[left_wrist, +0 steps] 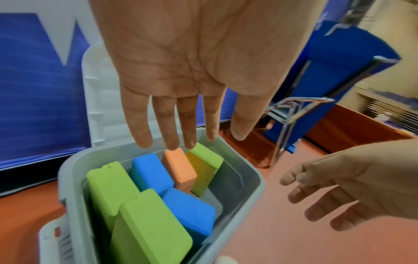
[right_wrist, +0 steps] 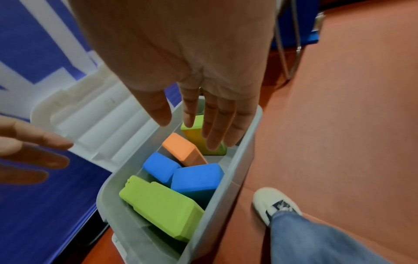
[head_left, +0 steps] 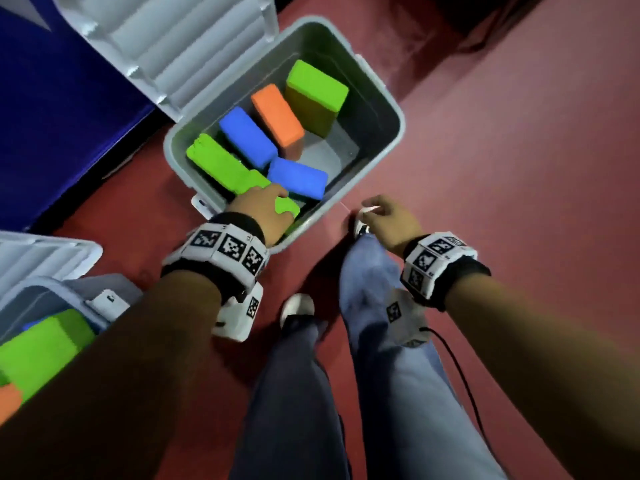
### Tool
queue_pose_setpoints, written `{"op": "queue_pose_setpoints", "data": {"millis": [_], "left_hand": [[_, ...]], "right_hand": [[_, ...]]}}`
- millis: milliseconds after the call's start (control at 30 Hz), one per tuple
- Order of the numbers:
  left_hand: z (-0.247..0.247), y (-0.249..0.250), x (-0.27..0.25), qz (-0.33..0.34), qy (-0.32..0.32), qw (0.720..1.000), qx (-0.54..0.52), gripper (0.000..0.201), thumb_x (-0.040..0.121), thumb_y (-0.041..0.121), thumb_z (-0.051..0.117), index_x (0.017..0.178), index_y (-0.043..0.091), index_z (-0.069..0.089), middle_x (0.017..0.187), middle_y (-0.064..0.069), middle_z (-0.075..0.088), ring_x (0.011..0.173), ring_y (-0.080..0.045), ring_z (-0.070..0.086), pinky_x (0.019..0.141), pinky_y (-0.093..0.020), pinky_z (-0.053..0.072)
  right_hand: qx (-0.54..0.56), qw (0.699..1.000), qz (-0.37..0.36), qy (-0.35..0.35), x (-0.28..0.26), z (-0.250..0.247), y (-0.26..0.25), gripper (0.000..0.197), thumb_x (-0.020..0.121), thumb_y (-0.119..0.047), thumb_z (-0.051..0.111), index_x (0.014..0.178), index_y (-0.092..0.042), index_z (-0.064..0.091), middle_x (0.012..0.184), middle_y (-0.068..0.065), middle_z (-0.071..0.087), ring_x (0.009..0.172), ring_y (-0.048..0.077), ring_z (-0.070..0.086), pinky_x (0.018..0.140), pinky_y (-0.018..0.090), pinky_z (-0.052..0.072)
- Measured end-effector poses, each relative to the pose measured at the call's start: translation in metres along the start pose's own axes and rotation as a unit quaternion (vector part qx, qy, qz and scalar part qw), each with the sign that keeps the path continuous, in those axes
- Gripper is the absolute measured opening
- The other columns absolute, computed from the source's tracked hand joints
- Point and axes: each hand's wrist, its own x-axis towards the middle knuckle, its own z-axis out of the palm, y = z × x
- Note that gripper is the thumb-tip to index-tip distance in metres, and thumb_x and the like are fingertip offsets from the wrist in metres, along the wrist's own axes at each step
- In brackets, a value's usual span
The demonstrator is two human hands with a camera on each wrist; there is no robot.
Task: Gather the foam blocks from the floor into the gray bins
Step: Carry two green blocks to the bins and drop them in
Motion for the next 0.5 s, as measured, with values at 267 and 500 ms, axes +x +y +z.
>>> {"op": "queue_pose_setpoints", "data": {"millis": [267, 500], "left_hand": [[0.058, 0.127, -0.042, 0.123, -0.104, 0.981, 0.104, 0.042, 0.092, 0.028, 0.056, 0.131, 0.017, 0.049, 0.132, -0.009, 0.055, 0.120, -0.027, 0.052, 0.098, -0.030, 0.038], [0.170, 0.286, -0.097, 0.205, -0.147, 0.965, 0.068, 0.032, 0.093, 0.021, 0.056, 0.122, 0.010, 0.057, 0.124, -0.008, 0.058, 0.116, -0.023, 0.052, 0.082, -0.017, 0.031]], "right_hand": [[0.199, 0.964, 0.137, 0.112, -0.112, -0.065, 0.154, 0.021, 0.089, -0.023, 0.058, 0.109, -0.024, 0.059, 0.109, 0.005, 0.064, 0.102, 0.029, 0.063, 0.087, 0.036, 0.047], [0.309, 0.890, 0.232, 0.243, -0.224, -0.118, 0.331, 0.019, 0.089, -0.026, 0.057, 0.107, -0.025, 0.060, 0.114, 0.006, 0.066, 0.102, 0.028, 0.063, 0.088, 0.040, 0.048]]}}
